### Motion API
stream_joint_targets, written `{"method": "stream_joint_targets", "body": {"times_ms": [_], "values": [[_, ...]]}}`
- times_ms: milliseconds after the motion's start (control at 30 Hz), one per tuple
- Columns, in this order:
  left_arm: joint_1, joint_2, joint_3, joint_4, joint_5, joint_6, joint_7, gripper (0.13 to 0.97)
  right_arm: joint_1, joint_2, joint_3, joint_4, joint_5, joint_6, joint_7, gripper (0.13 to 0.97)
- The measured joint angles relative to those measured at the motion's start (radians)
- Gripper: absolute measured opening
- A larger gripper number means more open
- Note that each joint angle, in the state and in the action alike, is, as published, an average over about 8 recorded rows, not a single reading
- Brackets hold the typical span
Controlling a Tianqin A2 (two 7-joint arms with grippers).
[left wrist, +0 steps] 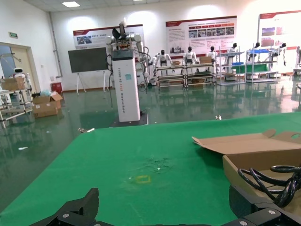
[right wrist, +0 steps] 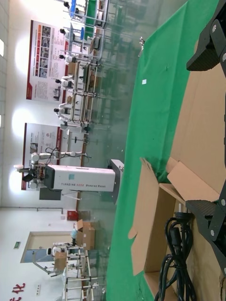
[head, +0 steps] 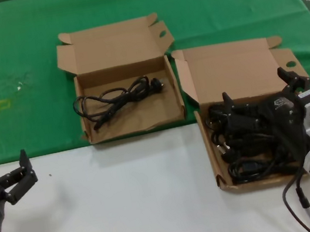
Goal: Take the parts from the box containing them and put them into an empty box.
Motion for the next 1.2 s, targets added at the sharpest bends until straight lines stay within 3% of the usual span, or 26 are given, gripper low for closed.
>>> {"method": "stream_joint_targets", "body": {"times_ms": [1200], "values": [[0.000,0.000,0.000,0.000,0.000,0.000,0.000,0.966,0.000,0.000,0.000,0.000,0.000,0.000,0.000,0.966]]}}
